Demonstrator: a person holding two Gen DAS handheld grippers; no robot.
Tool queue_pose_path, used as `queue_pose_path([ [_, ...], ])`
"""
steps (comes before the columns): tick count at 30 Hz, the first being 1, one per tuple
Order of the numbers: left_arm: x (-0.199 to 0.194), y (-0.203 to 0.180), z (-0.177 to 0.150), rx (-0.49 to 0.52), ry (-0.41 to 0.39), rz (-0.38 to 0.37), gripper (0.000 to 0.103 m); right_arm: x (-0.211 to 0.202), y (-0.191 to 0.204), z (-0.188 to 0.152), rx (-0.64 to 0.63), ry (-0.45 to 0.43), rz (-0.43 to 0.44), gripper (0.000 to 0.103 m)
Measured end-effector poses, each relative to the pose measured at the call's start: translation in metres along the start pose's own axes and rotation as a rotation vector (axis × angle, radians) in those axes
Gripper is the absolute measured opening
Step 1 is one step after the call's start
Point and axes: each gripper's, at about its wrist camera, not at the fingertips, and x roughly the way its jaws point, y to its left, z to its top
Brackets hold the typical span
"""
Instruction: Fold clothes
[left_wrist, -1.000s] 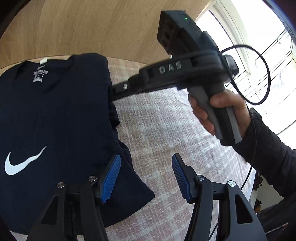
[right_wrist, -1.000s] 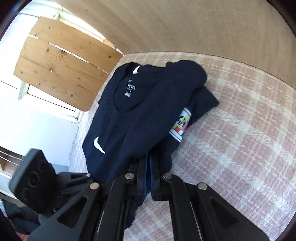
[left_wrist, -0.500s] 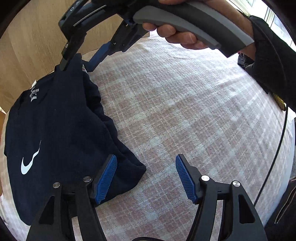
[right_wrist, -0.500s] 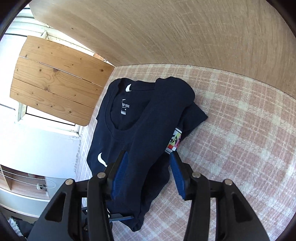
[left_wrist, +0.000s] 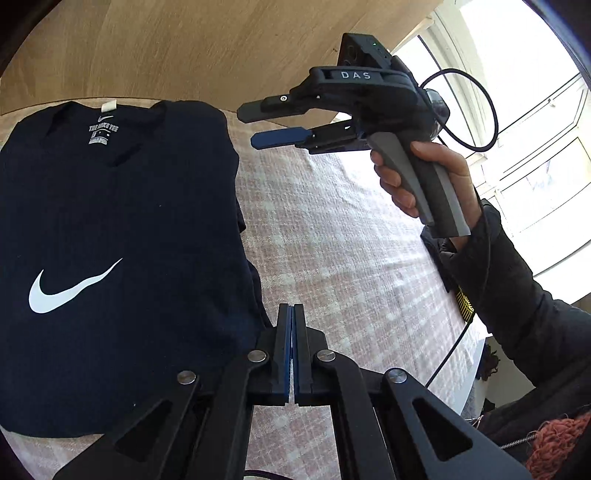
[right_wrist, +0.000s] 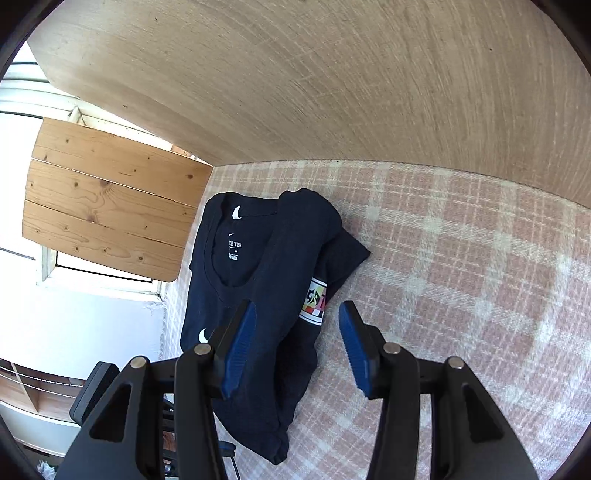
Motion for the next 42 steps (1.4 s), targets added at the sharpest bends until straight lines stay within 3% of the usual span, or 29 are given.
queue_pose_path([
  [2,0.004,-0.012,-0.004,0.063,0.002,0.064,0.003,0.008,0.005,0.002,-0.005,0.018,0.008,0.047],
  [4,0.010,-0.027,-0.012,0.147,-0.001,0.162,0.037,0.013,0.013,-0.001,-0.033,0.027,-0.014,0.047],
  [5,0.010,-0.032,-0.019,0.208,-0.015,0.221,0.063,0.014,0.017,-0.004,-0.047,0.031,-0.027,0.047],
  [6,0.013,-0.040,-0.024,0.287,-0.018,0.288,0.069,0.015,0.019,-0.008,-0.052,0.039,-0.032,0.047],
  [8,0.027,-0.058,-0.033,0.444,0.005,0.410,0.068,0.015,0.020,-0.014,-0.055,0.054,-0.041,0.047],
  [10,0.047,-0.068,-0.038,0.528,0.054,0.439,0.066,0.015,0.020,-0.020,-0.058,0.064,-0.056,0.047],
  [13,0.072,-0.062,-0.036,0.552,0.116,0.496,0.055,0.013,0.019,-0.024,-0.058,0.067,-0.069,0.047],
  [14,0.074,-0.057,-0.033,0.533,0.122,0.484,0.050,0.011,0.018,-0.025,-0.058,0.066,-0.071,0.047],
  [15,0.074,-0.052,-0.029,0.505,0.121,0.456,0.038,0.010,0.018,-0.026,-0.058,0.066,-0.074,0.047],
  [16,0.073,-0.048,-0.025,0.491,0.115,0.447,0.035,0.009,0.017,-0.027,-0.058,0.065,-0.076,0.047],
  [18,0.069,-0.039,-0.016,0.458,0.106,0.423,0.009,0.007,0.017,-0.027,-0.058,0.063,-0.077,0.047],
  [23,0.041,-0.015,0.001,0.277,0.080,0.205,0.009,-0.002,0.012,-0.023,-0.043,0.042,-0.059,0.047],
  [27,0.017,-0.011,0.003,0.265,0.083,0.060,0.008,-0.005,0.007,-0.013,-0.017,0.029,-0.032,0.047],
  [28,0.020,-0.013,-0.001,0.288,0.110,0.044,0.004,-0.004,0.006,-0.010,-0.014,0.026,-0.026,0.047],
  [32,0.045,-0.018,-0.026,0.366,0.263,0.093,0.000,-0.004,0.014,-0.001,-0.040,-0.040,-0.062,0.047],
  [34,0.033,-0.016,-0.032,0.332,0.256,0.070,0.000,-0.002,0.029,-0.002,-0.111,-0.068,-0.051,0.047],
  [35,0.027,-0.014,-0.030,0.316,0.231,0.059,0.007,0.004,0.036,-0.003,-0.149,-0.063,-0.066,0.047],
  [36,0.019,-0.013,-0.028,0.301,0.203,0.048,0.020,0.011,0.042,-0.004,-0.187,-0.054,-0.087,0.046],
  [37,0.009,-0.011,-0.026,0.294,0.170,0.061,0.027,0.018,0.048,-0.004,-0.225,-0.044,-0.107,0.042],
  [39,-0.014,-0.008,-0.021,0.286,0.101,0.108,0.043,0.035,0.041,-0.006,-0.244,0.011,-0.182,0.007],
  [41,-0.031,0.007,-0.013,0.244,0.051,0.164,0.043,0.047,0.024,-0.008,-0.218,0.063,-0.244,0.001],
  [42,-0.039,0.018,-0.009,0.213,0.023,0.189,0.043,0.039,0.023,-0.008,-0.212,0.040,-0.241,0.001],
])
